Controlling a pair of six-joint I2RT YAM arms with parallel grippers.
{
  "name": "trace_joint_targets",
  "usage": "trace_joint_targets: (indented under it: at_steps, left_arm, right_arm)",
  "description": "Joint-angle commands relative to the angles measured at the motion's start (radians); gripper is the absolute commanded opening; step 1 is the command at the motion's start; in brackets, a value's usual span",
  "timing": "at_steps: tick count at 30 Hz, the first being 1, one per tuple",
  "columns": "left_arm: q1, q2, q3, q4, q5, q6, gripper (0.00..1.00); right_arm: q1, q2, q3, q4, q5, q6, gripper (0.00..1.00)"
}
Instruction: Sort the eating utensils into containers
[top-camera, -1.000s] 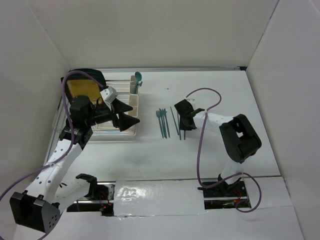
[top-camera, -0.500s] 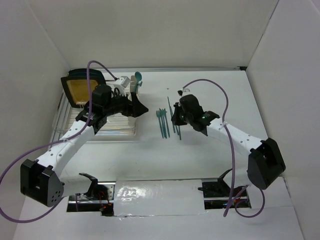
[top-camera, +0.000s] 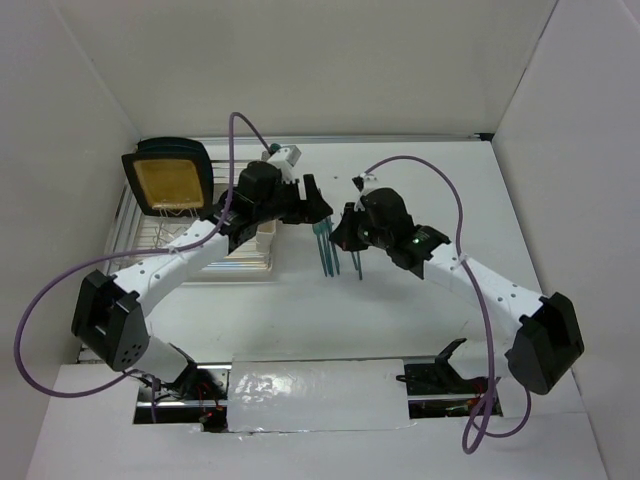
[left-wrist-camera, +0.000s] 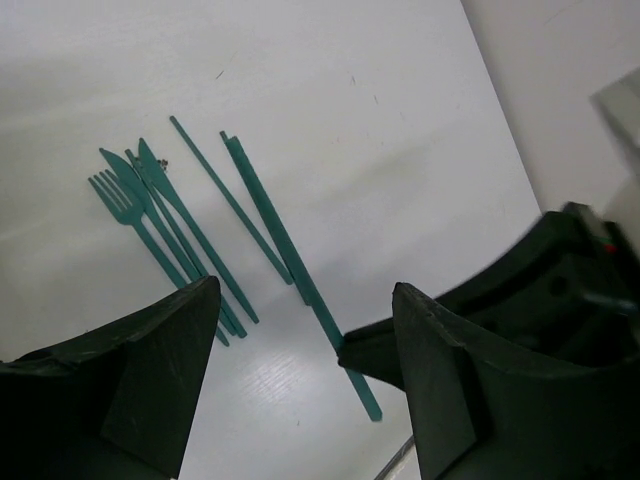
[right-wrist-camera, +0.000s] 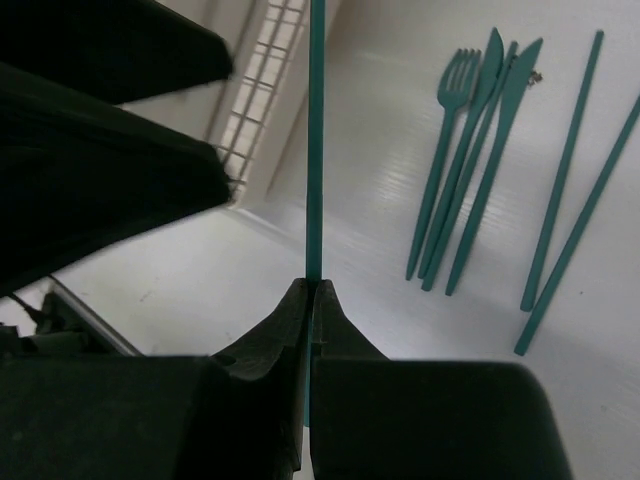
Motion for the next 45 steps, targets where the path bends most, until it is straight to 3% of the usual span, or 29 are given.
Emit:
trace_joint_targets:
  at_steps: [1,7,10,14,15,16,18,19,24,25,29,33,38,45]
  left_arm:
    - [-0.04,0.032,0.046,0.018,-0.106,-0.032,0.81]
    - [-0.068,0.07,0.097,0.002,-0.123,-0.056,0.77]
    - [-0.088,0.095,0.121,0.004,-0.121,-0.058,0.71]
    - [-0.093,0.108,0.14,0.004,-0.089,-0.058,0.32]
    - [-0.093,0.107,0.144,0.004,-0.089,-0.055,0.27]
    - [-0.091,0.107,0.156,-0.002,-0.08,-0.044,0.19]
    - [-0.089,0.102,0.182,-0.011,-0.072,0.001,0.13]
    - [-0.085,0.102,0.196,-0.013,-0.078,0.02,0.08]
    - [0.042,0.058,0.276,0.01,0.049,0.161,0.06]
    - [0.039,0.043,0.288,0.048,0.076,0.186,0.07]
    - [0.115,-0.034,0.281,0.159,0.199,0.357,0.07]
    - [0.212,-0.097,0.181,0.317,0.328,0.488,0.07]
    - [0.312,-0.119,0.023,0.548,0.503,0.485,0.07]
    - [0.358,-0.054,-0.031,0.63,0.549,0.477,0.07]
  right_arm:
    - [0.011,-0.064,0.071,0.071,-0.041,0.015,0.0]
    - [0.018,-0.081,0.08,0.071,-0.052,0.021,0.0]
    - [0.018,-0.076,0.089,0.08,-0.061,0.023,0.0]
    - [0.021,-0.065,0.1,0.042,-0.07,0.017,0.0]
    - [0.021,-0.068,0.12,0.013,-0.061,0.009,0.01]
    - [0.02,-0.087,0.147,-0.021,-0.051,0.009,0.03]
    - [0.02,-0.114,0.177,-0.114,-0.023,-0.002,0.21]
    - [0.014,-0.142,0.216,-0.142,-0.023,-0.003,0.37]
    - [0.004,-0.213,0.327,-0.321,0.024,-0.019,0.69]
    - [0.004,-0.228,0.327,-0.331,0.037,-0.02,0.78]
    - [-0.008,-0.256,0.24,-0.316,0.081,-0.022,1.0]
    - [-0.023,-0.24,0.16,-0.28,0.11,-0.011,1.0]
    - [-0.025,-0.222,0.071,-0.244,0.294,0.017,1.0]
    - [-0.055,-0.191,0.01,-0.191,0.302,0.027,1.0]
